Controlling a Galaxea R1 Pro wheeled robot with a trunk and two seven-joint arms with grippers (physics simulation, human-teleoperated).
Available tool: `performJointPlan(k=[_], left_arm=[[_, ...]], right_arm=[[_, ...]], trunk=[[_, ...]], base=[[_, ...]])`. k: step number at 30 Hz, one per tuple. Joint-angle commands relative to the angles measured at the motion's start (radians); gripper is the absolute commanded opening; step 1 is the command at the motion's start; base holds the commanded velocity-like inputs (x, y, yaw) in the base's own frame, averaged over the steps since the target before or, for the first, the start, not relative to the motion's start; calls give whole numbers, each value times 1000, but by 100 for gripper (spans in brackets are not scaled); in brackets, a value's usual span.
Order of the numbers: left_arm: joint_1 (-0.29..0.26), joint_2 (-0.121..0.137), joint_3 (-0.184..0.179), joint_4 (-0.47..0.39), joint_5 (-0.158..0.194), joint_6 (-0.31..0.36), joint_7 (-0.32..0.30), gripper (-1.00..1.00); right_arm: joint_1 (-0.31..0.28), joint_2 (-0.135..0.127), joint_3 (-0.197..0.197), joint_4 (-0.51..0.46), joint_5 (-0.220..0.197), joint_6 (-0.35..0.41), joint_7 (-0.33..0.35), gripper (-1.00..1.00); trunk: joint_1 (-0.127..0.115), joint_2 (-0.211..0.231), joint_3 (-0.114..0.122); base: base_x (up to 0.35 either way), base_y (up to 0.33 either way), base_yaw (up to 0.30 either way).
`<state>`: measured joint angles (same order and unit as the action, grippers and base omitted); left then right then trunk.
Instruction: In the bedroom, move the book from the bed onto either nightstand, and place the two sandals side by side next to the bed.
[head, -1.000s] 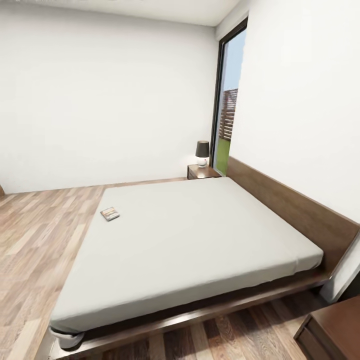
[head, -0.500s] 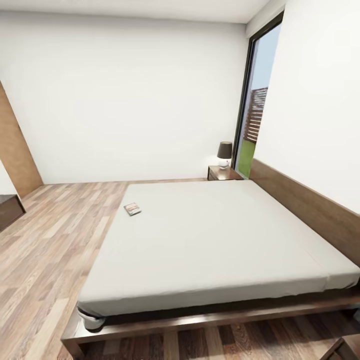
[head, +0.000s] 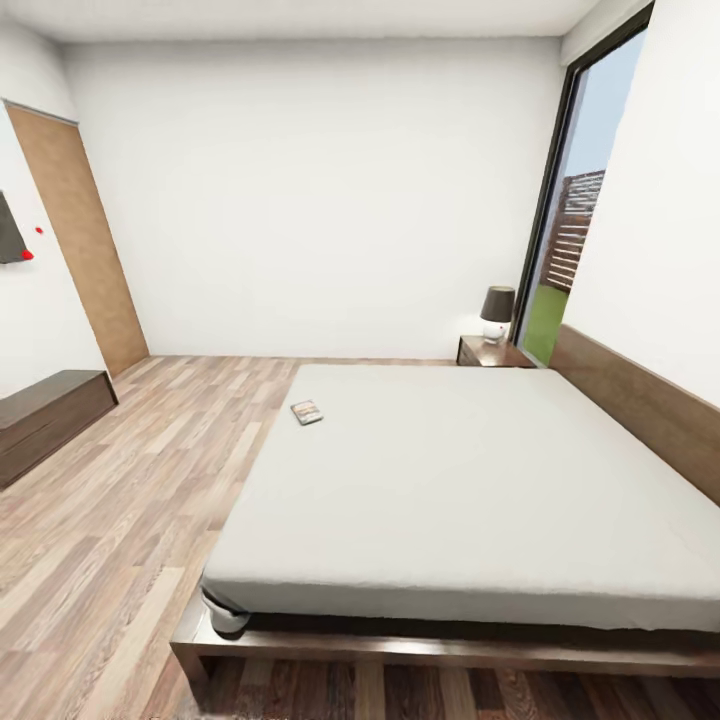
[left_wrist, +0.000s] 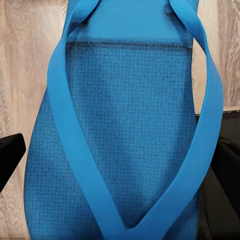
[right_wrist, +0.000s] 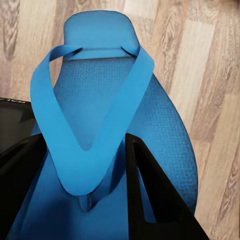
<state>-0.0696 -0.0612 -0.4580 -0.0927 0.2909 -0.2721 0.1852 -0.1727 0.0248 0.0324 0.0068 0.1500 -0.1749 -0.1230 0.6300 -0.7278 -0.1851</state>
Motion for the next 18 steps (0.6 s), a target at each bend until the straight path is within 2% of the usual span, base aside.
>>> performJointPlan(k=[1, 8, 18], left_arm=[[-1, 0, -9, 1, 7, -3, 5, -100], [-1, -1, -9, 1, 7, -3, 5, -100], [-1, 0, -8, 1, 7, -3, 5, -100]], right_arm=[[-1, 0, 3, 1, 9, -2, -7, -100], [-1, -1, 3, 1, 9, -2, -7, -100], [-1, -3, 3, 0, 8, -3, -7, -100]], trunk=[[0, -1, -1], [0, -1, -1], [0, -1, -1]], base=[[0, 0, 293], [0, 0, 260], [0, 0, 48]])
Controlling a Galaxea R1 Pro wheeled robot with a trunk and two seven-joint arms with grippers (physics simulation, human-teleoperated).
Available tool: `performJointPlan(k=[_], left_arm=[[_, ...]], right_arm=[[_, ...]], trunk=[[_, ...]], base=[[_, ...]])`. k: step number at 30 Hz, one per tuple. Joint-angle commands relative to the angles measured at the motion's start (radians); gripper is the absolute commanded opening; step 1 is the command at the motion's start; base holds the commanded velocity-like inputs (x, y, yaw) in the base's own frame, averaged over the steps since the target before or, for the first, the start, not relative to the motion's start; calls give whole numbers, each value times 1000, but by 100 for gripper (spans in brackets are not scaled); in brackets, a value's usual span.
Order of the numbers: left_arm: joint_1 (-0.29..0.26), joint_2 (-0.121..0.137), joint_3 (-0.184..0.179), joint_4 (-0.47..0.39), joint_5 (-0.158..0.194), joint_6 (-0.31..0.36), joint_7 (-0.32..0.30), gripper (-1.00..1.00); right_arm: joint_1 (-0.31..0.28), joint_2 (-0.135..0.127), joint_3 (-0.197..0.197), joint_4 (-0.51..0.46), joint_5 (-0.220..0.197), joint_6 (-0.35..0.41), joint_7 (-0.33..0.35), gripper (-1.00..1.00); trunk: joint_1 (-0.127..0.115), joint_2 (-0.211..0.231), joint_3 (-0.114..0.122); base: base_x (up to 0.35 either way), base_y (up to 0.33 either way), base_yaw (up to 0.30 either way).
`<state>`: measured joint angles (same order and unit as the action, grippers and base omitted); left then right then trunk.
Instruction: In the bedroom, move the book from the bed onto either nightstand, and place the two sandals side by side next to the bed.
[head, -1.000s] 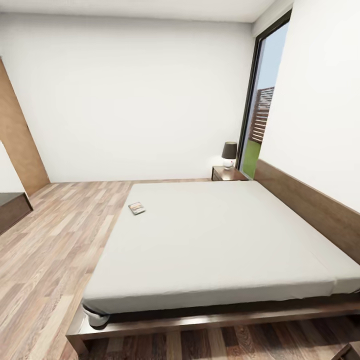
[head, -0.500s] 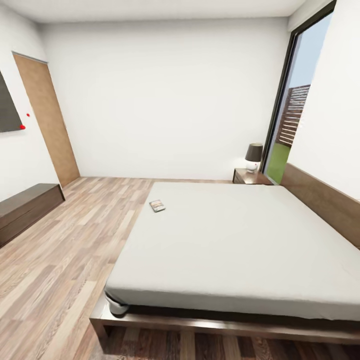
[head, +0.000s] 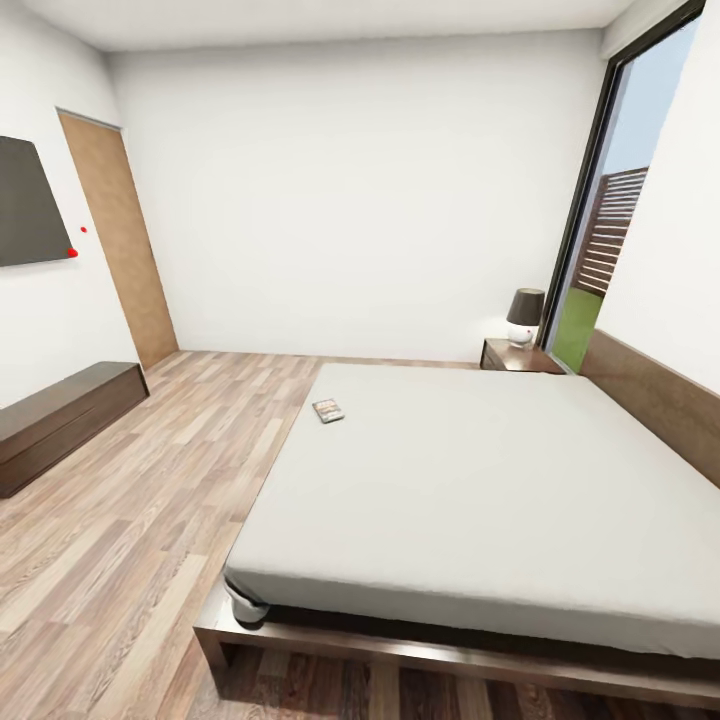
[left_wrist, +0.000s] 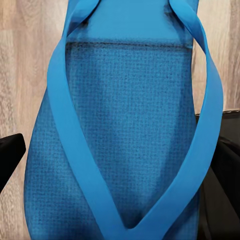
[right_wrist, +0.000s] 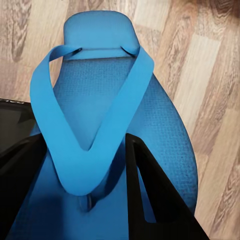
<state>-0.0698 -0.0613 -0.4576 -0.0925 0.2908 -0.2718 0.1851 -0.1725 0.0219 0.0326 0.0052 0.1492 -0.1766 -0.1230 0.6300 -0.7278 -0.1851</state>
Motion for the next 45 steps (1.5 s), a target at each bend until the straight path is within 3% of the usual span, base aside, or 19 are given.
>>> performJointPlan(k=[1, 16, 39, 45], left_arm=[[-1, 0, -9, 1, 7, -3, 5, -100], [-1, 0, -9, 0, 7, -4, 5, -100], [-1, -1, -9, 0, 7, 1, 6, -100], [-8, -2, -7, 1, 5, 34, 13, -100]], right_arm=[[-1, 1, 3, 1, 9, -1, -7, -100], [-1, 0, 3, 1, 9, -2, -7, -100], [-1, 5, 2, -14, 9, -3, -8, -100], [-1, 11, 3, -68, 10, -1, -9, -100]], trunk=[[0, -1, -1], [0, -1, -1], [0, -1, -1], [0, -1, -1]], base=[[0, 0, 39], [0, 0, 160], [0, 0, 7], [0, 0, 0]])
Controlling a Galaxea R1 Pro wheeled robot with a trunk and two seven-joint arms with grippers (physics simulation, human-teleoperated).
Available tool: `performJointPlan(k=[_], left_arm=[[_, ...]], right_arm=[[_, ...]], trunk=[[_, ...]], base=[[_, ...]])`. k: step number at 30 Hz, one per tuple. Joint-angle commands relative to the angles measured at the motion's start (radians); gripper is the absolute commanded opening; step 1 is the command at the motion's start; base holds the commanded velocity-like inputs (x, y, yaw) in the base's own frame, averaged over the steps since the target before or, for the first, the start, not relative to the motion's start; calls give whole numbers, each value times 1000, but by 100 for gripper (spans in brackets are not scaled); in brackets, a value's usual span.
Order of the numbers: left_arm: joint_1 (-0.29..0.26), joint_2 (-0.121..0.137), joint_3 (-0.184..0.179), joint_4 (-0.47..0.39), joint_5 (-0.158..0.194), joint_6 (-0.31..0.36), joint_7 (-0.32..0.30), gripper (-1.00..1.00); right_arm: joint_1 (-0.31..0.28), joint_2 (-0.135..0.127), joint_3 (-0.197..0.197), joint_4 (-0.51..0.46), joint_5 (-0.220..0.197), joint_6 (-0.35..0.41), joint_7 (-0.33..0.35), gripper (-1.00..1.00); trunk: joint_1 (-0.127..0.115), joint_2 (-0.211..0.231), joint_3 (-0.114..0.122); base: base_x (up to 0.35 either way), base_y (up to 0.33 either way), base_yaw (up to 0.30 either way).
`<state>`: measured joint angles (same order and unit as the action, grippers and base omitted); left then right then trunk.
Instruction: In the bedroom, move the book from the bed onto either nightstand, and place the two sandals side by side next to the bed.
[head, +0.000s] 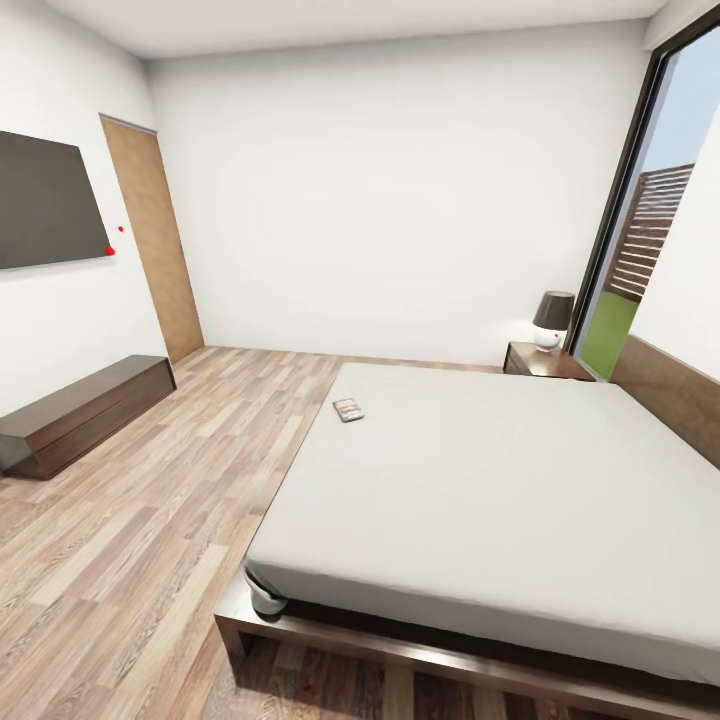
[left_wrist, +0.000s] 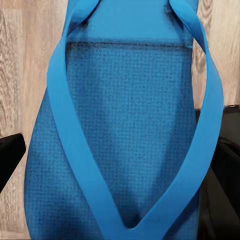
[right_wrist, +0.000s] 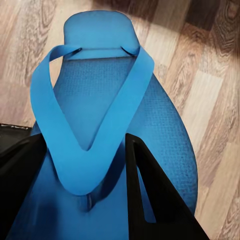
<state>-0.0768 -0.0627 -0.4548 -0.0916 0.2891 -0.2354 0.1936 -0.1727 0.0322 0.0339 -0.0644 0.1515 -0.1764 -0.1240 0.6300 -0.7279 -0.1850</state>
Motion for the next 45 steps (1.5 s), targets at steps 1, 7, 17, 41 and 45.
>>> performJointPlan(k=[1, 7, 17, 41, 45], left_arm=[[-2, 0, -10, 0, 7, 7, 6, -100], [-27, 4, -9, 0, 13, 61, 9, -100], [-108, 21, -10, 0, 41, 112, 10, -100], [-250, 38, -13, -1, 40, 121, 26, -100], [-252, 38, -13, -1, 40, 117, 22, -100]], right_arm=[[-1, 1, 2, -4, 8, -1, -8, -100], [-1, 5, 0, -28, 5, 1, -9, -100], [-1, 5, -2, -34, -1, 1, -11, -100], [-1, 6, -6, -73, -3, 2, -9, -100], [-1, 6, -4, -73, -3, 1, -9, -100]], trunk=[[0, -1, -2], [0, -1, -2], [0, -1, -2], [0, -1, -2], [0, -1, -2]], base=[[0, 0, 0], [0, 0, 0], [0, 0, 0], [0, 0, 0], [0, 0, 0]])
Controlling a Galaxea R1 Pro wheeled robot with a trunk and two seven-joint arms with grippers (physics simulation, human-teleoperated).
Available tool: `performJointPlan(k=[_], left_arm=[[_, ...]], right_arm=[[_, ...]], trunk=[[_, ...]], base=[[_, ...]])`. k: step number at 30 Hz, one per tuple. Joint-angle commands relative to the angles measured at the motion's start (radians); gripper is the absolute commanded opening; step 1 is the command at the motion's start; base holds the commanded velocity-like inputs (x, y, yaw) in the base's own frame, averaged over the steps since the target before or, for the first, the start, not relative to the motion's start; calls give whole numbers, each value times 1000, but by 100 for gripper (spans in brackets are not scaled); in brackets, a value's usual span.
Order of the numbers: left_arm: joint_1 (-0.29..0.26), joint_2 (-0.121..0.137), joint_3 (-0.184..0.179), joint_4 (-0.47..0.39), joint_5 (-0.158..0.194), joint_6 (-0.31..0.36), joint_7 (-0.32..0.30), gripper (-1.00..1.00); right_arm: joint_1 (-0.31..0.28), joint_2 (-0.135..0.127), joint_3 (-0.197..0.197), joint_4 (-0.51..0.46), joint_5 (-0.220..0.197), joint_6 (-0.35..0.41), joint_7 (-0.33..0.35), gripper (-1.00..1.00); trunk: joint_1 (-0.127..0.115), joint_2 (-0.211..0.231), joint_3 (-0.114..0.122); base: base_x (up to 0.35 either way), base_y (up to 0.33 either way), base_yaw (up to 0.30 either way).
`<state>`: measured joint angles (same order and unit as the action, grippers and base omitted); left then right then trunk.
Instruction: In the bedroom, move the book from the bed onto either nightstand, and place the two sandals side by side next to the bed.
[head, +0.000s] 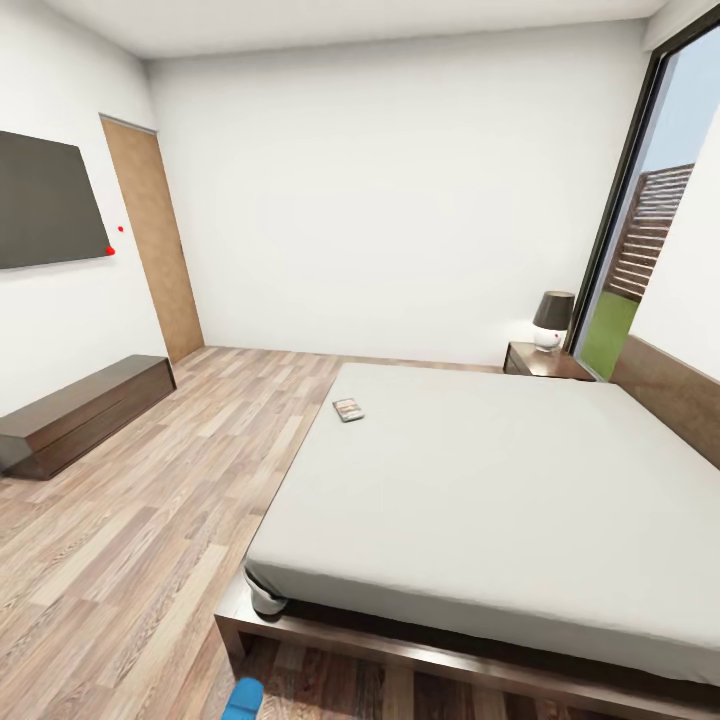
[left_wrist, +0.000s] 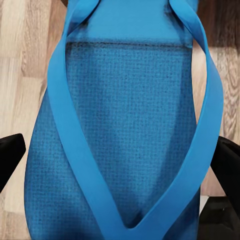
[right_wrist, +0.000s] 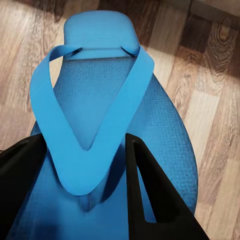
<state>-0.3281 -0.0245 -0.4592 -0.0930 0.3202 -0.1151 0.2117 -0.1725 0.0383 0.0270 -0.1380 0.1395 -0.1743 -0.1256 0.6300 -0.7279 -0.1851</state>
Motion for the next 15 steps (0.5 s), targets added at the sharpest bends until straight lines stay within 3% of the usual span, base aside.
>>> performJointPlan(k=[1, 15], left_arm=[[-1, 0, -9, 0, 8, -5, 4, -100], [1, 0, -10, -2, 8, -10, -19, -100]], right_arm=[[-1, 0, 4, 1, 9, -2, -8, -100], [-1, 5, 8, 1, 9, -5, -6, -100]], trunk=[[0, -1, -1], [0, -1, -1]], base=[[0, 0, 0], [0, 0, 0]])
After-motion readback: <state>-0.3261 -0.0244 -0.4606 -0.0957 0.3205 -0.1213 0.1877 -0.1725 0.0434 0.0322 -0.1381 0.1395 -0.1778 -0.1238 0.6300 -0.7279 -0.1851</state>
